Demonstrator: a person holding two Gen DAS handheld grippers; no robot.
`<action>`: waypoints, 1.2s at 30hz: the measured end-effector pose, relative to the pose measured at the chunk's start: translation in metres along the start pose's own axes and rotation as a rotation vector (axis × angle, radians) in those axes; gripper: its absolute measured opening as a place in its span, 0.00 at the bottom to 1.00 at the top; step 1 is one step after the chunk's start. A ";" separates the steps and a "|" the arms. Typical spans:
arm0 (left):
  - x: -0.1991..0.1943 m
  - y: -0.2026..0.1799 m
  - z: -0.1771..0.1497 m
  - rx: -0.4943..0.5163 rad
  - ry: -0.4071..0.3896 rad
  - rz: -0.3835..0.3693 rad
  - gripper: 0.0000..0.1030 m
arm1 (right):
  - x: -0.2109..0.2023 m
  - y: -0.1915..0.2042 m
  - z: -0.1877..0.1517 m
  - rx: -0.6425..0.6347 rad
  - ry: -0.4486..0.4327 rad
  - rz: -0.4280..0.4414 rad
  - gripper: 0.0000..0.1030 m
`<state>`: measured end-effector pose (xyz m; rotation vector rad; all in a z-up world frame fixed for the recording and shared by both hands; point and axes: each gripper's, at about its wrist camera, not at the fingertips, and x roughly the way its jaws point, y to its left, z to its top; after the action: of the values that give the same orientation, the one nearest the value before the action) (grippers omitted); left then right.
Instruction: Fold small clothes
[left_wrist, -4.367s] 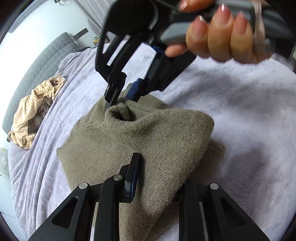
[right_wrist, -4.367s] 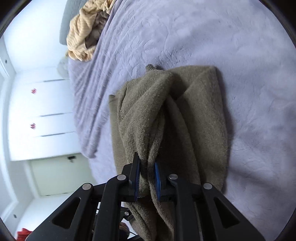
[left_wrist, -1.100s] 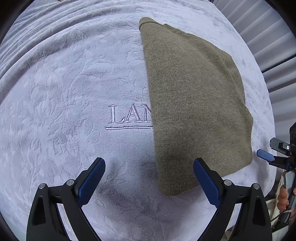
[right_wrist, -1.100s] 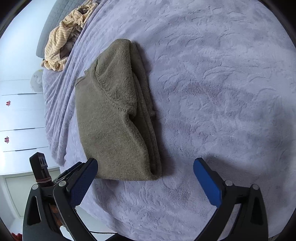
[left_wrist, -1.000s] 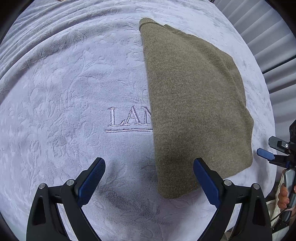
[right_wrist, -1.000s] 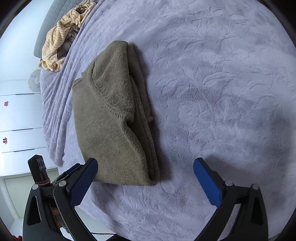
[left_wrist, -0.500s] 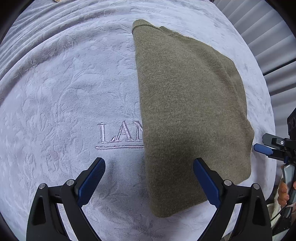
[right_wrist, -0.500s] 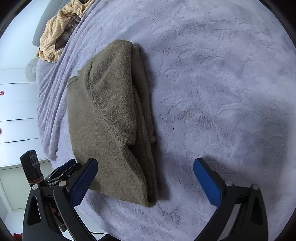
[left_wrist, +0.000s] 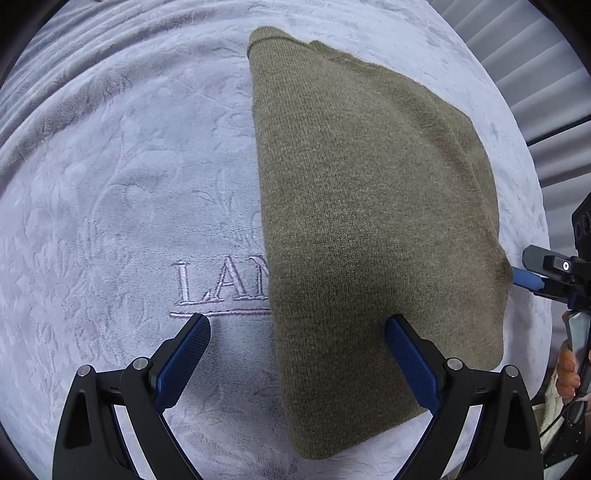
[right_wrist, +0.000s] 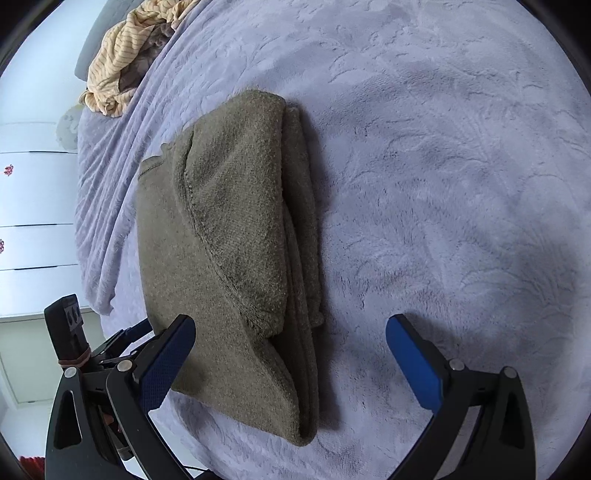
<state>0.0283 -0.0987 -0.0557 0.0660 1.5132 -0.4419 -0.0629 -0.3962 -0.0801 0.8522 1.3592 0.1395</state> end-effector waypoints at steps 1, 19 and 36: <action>0.002 0.000 0.001 -0.007 0.005 -0.008 0.93 | 0.001 0.000 0.002 -0.001 0.000 0.001 1.00; 0.026 0.001 0.047 0.017 -0.026 -0.344 0.93 | 0.028 -0.010 0.046 -0.040 -0.013 0.213 1.00; 0.023 0.028 0.028 0.013 -0.110 -0.383 0.62 | 0.065 0.013 0.070 -0.056 0.012 0.267 0.42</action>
<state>0.0640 -0.0878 -0.0828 -0.2382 1.4152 -0.7489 0.0205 -0.3829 -0.1268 0.9841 1.2424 0.3880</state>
